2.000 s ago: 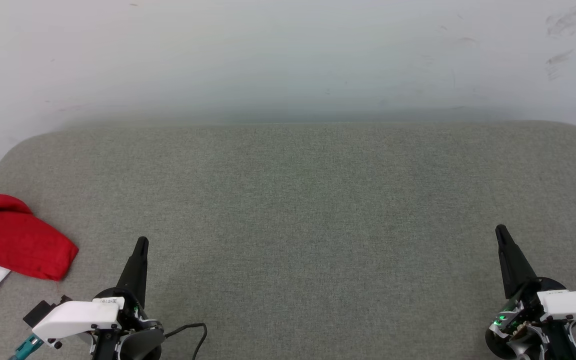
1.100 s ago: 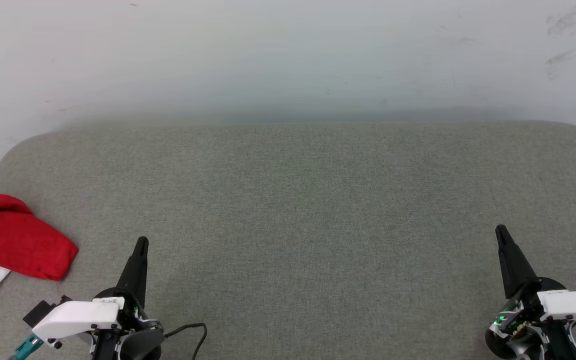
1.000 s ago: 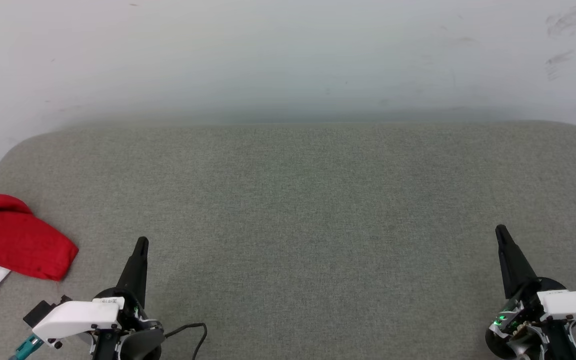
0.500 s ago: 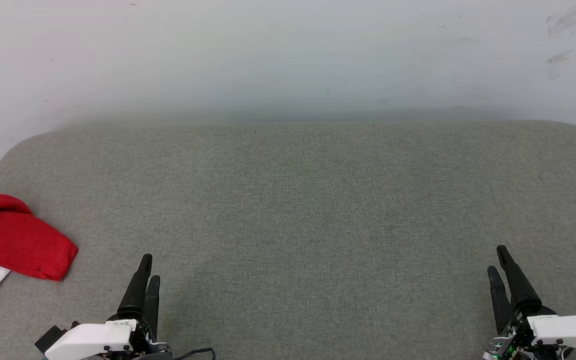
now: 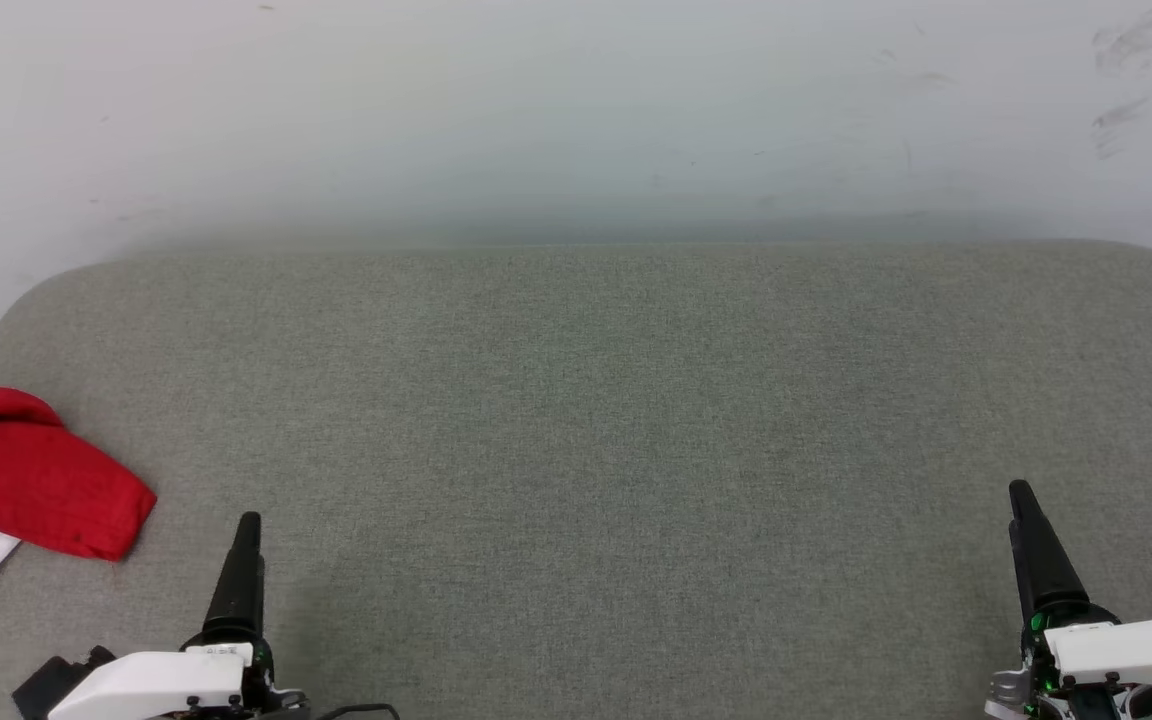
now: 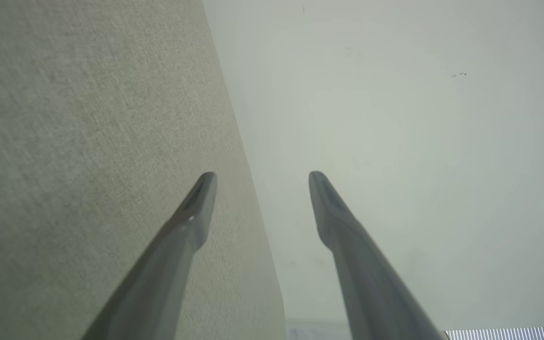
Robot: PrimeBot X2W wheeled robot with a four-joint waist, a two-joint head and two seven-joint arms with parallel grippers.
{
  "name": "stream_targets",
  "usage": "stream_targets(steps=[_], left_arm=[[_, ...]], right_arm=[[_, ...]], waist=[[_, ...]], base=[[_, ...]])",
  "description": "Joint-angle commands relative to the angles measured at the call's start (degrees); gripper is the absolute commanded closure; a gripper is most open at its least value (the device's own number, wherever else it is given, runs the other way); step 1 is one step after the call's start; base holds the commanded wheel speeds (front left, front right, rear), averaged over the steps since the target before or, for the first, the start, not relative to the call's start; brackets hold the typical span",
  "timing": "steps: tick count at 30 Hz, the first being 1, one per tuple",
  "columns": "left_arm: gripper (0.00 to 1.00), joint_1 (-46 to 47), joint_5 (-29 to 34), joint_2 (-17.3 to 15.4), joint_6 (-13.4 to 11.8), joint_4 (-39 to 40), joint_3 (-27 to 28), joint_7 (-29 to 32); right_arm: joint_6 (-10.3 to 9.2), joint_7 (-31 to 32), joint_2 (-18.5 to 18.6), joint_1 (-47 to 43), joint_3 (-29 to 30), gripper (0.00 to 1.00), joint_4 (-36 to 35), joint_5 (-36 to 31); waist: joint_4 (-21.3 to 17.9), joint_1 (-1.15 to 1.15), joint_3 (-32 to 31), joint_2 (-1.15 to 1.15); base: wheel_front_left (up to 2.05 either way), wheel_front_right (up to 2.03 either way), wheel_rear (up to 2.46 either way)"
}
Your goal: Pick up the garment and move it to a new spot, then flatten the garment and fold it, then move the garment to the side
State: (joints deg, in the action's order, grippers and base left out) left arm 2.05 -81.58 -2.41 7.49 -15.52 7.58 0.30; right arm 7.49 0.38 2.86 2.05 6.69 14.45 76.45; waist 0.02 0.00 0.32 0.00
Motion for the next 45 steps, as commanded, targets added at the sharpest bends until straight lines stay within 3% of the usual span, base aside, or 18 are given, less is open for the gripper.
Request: stream_targets(steps=[1, 12, 18, 32, 39, 45], left_arm=[[0.0, 0.59, 2.71, -0.29, -0.16, 1.65, 1.41, -0.66], [0.0, -0.03, 12.48, -0.33, -0.21, 7.18, 1.87, -3.06], [0.0, -0.45, 21.01, -0.35, -1.27, 11.61, 0.58, -4.26], [0.0, -1.63, 44.11, -0.4, -8.77, 19.52, -8.35, -6.81], [0.0, -1.89, 50.73, -1.42, -11.09, 21.09, -12.68, -7.79], [0.0, -1.59, 55.78, -4.32, -15.82, 21.65, -18.25, -8.77]], right_arm=[[0.0, -0.72, 0.08, 0.52, 0.13, 0.0, -1.73, -3.28], [0.0, -3.14, 0.08, 0.43, -1.64, 0.0, -7.41, -22.23], [0.0, -4.32, 0.08, 0.53, -2.44, 0.0, -10.63, -31.27], [0.0, -6.87, 0.08, -0.29, -5.0, 0.0, -14.76, -49.52], [0.0, -7.86, 0.08, -0.44, -5.37, 0.0, -15.63, -55.47], [0.0, -8.79, 0.07, -0.7, -5.12, 0.0, -16.14, -61.01]], waist=[[0.04, 0.0, 0.04, 0.0], [0.2, 0.0, 0.29, 0.0], [0.28, 0.0, 0.56, 0.0], [0.28, 0.0, 0.82, 0.0], [0.3, 0.0, 0.96, 0.0], [0.36, 0.0, 1.03, 0.0]], base=[[0.0, 0.0, 0.0], [0.0, 0.0, 0.0], [0.0, 0.0, 0.0], [0.0, 0.0, 0.0], [0.0, 0.0, 0.0], [0.0, 0.0, 0.0]])
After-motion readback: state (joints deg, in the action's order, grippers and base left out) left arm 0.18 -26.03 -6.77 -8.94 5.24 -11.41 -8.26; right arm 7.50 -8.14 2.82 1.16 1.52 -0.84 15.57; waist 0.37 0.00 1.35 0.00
